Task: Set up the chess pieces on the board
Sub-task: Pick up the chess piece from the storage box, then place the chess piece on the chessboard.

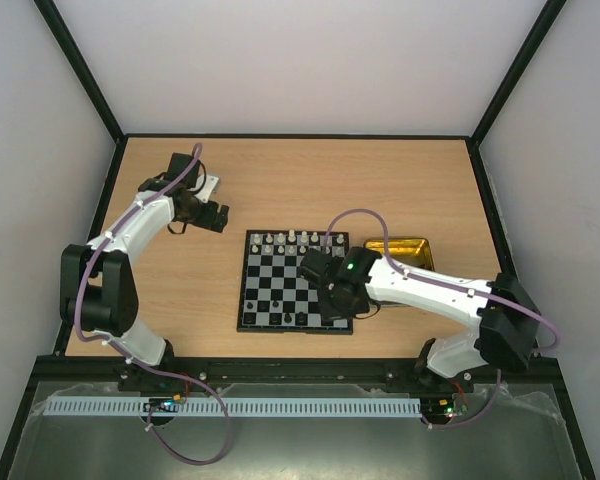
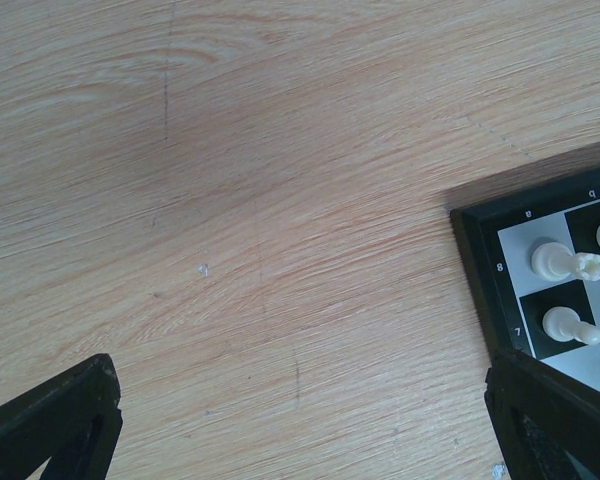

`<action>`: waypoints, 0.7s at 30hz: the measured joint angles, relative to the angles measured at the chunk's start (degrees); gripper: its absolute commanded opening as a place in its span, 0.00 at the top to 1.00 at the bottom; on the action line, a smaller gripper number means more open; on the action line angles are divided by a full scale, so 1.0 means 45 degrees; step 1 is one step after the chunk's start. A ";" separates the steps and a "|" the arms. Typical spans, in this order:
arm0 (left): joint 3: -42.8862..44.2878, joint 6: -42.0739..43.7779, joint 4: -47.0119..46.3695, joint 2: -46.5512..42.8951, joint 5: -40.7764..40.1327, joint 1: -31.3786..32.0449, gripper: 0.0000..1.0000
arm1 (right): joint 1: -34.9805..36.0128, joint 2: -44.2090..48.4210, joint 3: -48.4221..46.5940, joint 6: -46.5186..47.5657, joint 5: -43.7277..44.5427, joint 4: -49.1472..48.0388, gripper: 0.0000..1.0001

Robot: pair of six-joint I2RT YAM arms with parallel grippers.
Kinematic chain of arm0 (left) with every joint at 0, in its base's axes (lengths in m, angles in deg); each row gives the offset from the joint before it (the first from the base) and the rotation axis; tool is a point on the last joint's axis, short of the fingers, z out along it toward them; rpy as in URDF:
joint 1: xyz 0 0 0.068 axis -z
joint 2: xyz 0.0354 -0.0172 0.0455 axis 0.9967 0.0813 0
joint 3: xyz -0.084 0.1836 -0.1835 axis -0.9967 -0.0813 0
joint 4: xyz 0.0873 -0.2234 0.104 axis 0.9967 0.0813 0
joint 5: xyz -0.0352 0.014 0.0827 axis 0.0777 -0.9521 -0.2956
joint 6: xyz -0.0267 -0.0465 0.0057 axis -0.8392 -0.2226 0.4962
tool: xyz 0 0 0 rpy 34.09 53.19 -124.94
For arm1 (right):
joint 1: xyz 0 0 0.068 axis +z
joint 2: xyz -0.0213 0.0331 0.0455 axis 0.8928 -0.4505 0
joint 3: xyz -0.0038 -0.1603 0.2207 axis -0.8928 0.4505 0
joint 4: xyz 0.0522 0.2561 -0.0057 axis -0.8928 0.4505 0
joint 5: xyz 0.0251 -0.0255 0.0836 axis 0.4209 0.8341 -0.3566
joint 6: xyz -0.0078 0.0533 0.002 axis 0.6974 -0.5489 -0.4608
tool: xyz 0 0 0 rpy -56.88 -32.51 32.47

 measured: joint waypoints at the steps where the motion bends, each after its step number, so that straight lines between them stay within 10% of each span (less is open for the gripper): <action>1: 0.0000 0.0000 -0.0005 -0.0010 -0.0019 0.0000 0.01 | 0.0092 -0.0058 0.0238 -0.0126 -0.0029 -0.0160 0.98; 21: -0.0029 0.0000 -0.0005 -0.0408 -0.0214 0.0000 0.01 | 0.0408 -0.1564 0.0942 -0.0563 -0.0053 -0.1836 0.98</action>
